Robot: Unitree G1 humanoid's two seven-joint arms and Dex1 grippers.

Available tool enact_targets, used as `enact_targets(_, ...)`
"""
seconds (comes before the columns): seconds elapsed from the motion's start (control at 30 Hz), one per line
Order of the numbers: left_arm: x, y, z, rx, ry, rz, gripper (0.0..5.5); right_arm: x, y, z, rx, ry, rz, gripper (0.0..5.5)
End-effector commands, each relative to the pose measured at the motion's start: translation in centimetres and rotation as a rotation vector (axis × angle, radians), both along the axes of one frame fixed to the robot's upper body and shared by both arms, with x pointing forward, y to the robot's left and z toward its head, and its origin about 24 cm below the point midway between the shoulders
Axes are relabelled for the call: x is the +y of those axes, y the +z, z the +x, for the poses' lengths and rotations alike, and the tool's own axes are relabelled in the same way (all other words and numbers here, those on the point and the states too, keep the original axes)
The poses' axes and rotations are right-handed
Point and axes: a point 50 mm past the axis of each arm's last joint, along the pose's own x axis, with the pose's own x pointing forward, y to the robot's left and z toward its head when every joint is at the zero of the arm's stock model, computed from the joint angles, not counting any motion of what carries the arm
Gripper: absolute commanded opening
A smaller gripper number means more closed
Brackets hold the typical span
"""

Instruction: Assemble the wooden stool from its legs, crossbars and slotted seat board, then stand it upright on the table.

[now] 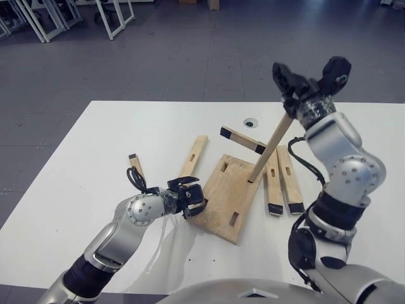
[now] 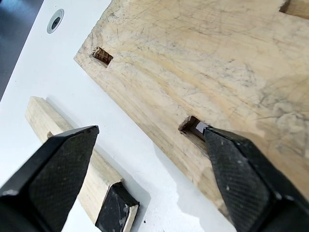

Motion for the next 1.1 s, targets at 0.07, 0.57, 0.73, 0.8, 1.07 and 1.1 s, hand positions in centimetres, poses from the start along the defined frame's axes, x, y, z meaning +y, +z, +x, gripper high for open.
enact_targets(0.07,1.1,-2.0,-3.1,0.157,0.302,-0.004,4.04,-6.4,4.2,-2.1,-0.149,-0.345,-0.272,3.29)
enact_targets(0.57,-1.6,2.2,-3.1,0.240,0.751,-0.305,4.04,-4.5,-16.1,-14.4,0.685,0.013,-0.690,3.29)
enact_targets(0.73,-2.0,3.8,-1.9,0.202,0.739,-0.365,4.04,-4.4,-18.8,-14.8,0.748,0.028,-0.763,3.29)
enact_targets(0.8,-2.1,4.8,-1.1,0.170,0.733,-0.410,4.04,-4.4,-20.3,-14.8,0.784,0.027,-0.786,3.29)
enact_targets(1.07,-0.2,6.2,1.6,0.119,0.814,-0.590,4.04,-5.8,-22.5,-11.8,0.783,-0.035,-0.753,2.43)
enact_targets(1.1,0.0,6.1,1.6,0.119,0.823,-0.600,4.04,-5.9,-22.4,-11.8,0.784,-0.026,-0.743,2.32)
